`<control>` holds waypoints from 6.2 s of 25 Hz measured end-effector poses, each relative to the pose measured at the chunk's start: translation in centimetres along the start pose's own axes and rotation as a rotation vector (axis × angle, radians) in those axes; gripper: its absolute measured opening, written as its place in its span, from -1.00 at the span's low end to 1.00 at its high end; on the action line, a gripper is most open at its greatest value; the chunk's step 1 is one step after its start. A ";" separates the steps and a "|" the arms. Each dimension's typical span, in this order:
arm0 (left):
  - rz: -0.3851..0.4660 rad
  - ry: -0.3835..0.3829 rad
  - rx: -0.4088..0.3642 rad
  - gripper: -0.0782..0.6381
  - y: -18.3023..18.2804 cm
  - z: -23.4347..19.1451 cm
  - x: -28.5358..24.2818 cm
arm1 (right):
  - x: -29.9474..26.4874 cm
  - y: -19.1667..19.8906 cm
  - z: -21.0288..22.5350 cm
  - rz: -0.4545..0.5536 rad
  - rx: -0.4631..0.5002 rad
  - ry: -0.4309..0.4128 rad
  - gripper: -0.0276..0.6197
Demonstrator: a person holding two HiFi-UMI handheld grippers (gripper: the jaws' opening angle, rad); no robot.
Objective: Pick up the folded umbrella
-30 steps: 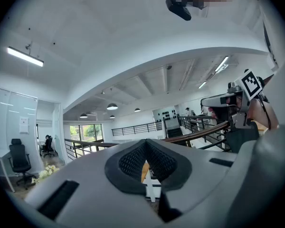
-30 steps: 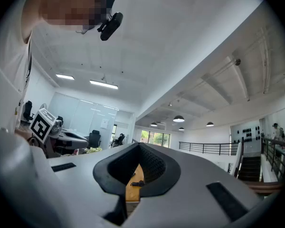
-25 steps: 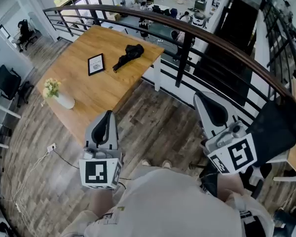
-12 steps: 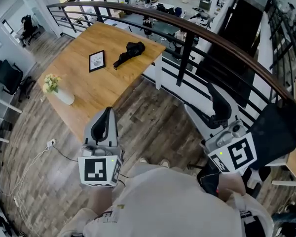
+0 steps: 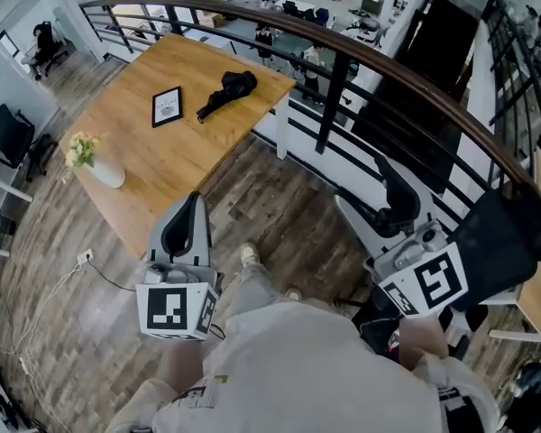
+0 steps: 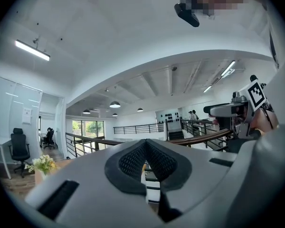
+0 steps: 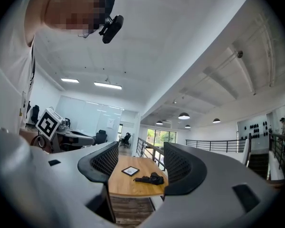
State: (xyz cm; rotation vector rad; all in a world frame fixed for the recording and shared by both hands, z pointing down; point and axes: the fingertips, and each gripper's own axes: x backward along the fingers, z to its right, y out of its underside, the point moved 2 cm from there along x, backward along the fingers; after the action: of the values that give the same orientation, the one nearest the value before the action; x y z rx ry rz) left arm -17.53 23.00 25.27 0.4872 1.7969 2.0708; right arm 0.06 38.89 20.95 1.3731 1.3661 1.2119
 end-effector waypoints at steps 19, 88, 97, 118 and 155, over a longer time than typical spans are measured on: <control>0.013 0.005 0.035 -0.73 2.0 -6.7 -11.3 | -14.1 4.8 4.1 -0.085 0.014 -0.121 0.04; -0.885 -0.294 0.360 -0.73 35.9 -33.6 -40.6 | -67.8 52.6 7.2 -1.059 0.394 -1.091 0.18; -0.935 -0.319 0.348 -0.73 37.0 -31.3 -38.9 | -68.7 56.8 6.6 -1.014 0.638 -1.119 0.19; -0.895 -0.395 0.306 -0.73 33.6 -33.4 -35.2 | -74.9 49.1 5.5 -0.890 -0.104 -0.906 -0.09; -0.273 -0.588 -0.066 -0.73 10.1 -40.0 -33.9 | -68.5 12.0 7.1 -0.019 -0.312 -0.809 -0.06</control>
State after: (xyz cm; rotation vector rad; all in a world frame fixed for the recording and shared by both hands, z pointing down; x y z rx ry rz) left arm -7.27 -29.25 28.99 0.6997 1.3557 1.5795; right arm 13.30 -29.59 26.21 1.3871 0.5908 0.6790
